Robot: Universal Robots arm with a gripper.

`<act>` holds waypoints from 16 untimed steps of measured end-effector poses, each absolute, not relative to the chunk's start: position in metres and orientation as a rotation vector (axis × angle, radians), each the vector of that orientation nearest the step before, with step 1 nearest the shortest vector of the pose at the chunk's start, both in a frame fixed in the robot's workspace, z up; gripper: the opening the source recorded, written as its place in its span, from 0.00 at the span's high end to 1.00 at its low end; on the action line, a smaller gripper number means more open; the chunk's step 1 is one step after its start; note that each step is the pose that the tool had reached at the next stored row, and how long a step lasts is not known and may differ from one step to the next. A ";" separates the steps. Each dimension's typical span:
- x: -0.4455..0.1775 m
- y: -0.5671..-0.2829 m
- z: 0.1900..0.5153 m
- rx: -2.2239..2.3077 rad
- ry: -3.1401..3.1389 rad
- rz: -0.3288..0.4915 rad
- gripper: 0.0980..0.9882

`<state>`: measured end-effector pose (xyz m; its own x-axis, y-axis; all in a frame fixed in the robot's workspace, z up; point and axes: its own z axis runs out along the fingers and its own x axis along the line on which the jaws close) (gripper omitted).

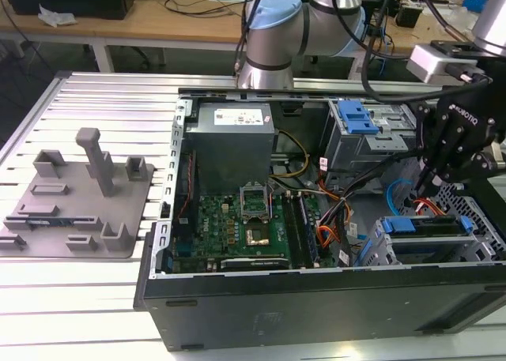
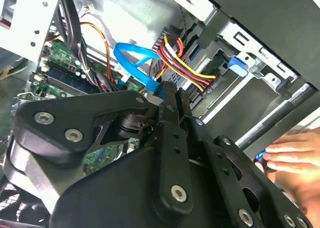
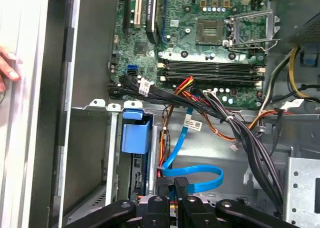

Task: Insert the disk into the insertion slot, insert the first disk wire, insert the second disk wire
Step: 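Insert the second disk wire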

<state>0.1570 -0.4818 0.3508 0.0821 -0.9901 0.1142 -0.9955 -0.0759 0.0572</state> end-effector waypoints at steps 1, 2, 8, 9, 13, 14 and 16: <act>0.157 -0.482 0.351 2.220 -2.064 0.054 0.93; 0.157 -0.484 0.351 2.223 -2.074 0.041 0.93; 0.157 -0.499 0.351 2.260 -2.107 -0.004 0.93; 0.157 -0.503 0.351 2.263 -2.110 -0.010 0.93; 0.157 -0.514 0.350 2.275 -2.120 -0.032 0.93; 0.157 -0.515 0.350 2.279 -2.124 -0.039 0.93; 0.156 -0.518 0.348 2.283 -2.127 -0.045 0.93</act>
